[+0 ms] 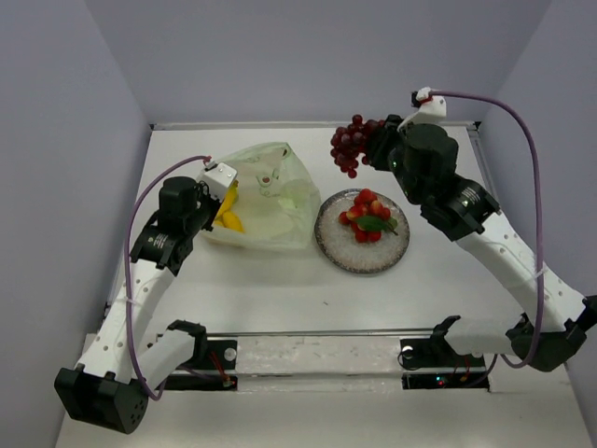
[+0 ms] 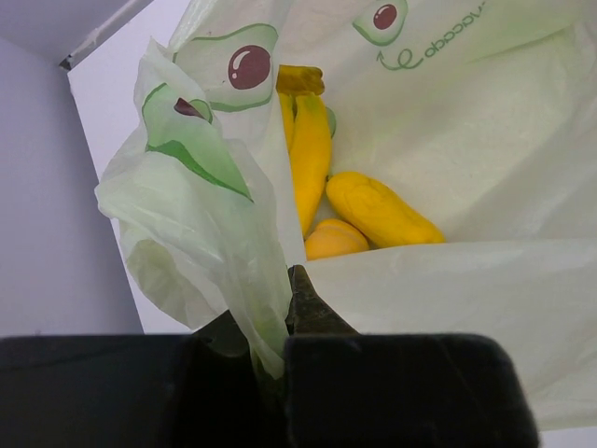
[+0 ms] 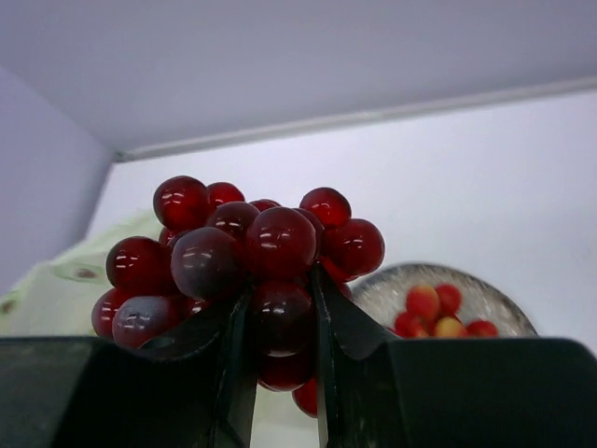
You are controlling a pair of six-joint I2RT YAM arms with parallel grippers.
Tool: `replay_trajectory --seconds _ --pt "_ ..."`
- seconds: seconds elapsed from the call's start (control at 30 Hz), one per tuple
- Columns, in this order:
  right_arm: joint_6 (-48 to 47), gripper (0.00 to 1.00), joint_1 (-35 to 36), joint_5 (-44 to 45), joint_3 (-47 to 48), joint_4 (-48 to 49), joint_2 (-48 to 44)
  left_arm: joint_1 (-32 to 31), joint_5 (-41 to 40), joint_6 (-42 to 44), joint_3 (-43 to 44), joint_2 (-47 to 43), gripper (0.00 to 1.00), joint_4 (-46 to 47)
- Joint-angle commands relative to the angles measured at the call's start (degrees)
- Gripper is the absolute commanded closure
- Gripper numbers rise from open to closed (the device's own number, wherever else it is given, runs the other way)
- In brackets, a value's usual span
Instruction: Take the fake fruits out of the plastic bag
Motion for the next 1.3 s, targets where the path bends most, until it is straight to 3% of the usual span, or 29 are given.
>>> replay_trajectory --seconds 0.0,0.3,0.5,0.63,0.7,0.73,0.77,0.83,1.0,1.1,1.23,1.27 --pt "7.8 0.99 -2.6 5.9 -10.0 -5.6 -0.8 -0.2 -1.7 1.1 0.8 -1.4 0.99 0.5" --pt "15.0 0.99 -2.6 1.3 -18.0 -5.0 3.8 -0.2 -1.9 1.9 0.5 -2.9 0.99 0.1" --pt "19.9 0.99 -2.6 3.8 -22.6 -4.6 8.1 -0.2 -2.0 2.4 0.3 -3.5 0.99 -0.4" --pt "22.3 0.98 -2.6 -1.8 -26.1 -3.1 10.1 -0.2 -1.9 2.9 0.3 -3.6 0.99 -0.2" --pt "23.1 0.71 -2.6 -4.1 -28.0 -3.4 10.8 -0.2 -1.1 2.8 0.3 -3.4 0.99 -0.3" --pt "23.6 0.5 -2.6 -4.4 -28.4 -4.4 10.7 -0.1 -0.7 2.8 0.2 -3.4 0.99 -0.3" --pt "23.7 0.23 -2.6 -3.9 -28.4 -5.1 10.4 -0.2 -0.4 2.7 0.2 -3.5 0.99 -0.4" --pt "23.8 0.11 -2.6 -2.2 -27.7 -7.9 9.2 -0.2 2.2 2.7 -0.4 -4.0 0.99 -1.0" --pt "16.3 0.1 -2.6 3.8 -22.7 -10.2 7.1 -0.2 10.1 7.7 -3.8 -6.5 0.99 -5.3" --pt "10.7 0.11 -2.6 3.5 -18.9 -12.0 7.6 -0.2 10.5 12.7 -6.9 -9.2 0.99 -8.4" --pt "-0.5 0.12 3.1 4.8 -7.0 -10.9 9.4 -0.2 7.4 15.4 -9.8 -11.3 0.99 -10.8" --pt "-3.3 0.13 7.9 4.6 -4.8 -8.1 11.0 -0.2 7.0 15.9 -10.1 -12.4 0.99 -11.1"
